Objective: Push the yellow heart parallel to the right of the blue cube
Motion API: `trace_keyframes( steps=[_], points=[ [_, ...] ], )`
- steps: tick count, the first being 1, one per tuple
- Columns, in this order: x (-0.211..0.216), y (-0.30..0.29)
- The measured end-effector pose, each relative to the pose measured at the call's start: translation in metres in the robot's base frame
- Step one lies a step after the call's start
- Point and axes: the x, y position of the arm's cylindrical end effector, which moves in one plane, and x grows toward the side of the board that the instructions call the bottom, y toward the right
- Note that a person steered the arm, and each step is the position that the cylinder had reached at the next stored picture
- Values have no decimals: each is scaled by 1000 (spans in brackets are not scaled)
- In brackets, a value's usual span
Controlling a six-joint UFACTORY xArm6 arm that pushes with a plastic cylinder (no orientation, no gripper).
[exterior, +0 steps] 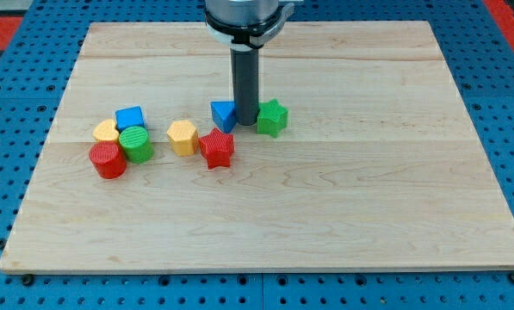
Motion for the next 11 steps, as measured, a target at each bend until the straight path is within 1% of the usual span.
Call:
trace_keyframes(
  steps=[1,2,3,5,6,7,8,10,11],
  points=[
    [26,3],
    [-14,-38],
    [-70,-63],
    [-48,-197],
    [4,-225],
    [58,-203],
    [58,-144],
    [-5,-136],
    [-6,-127]
  ],
)
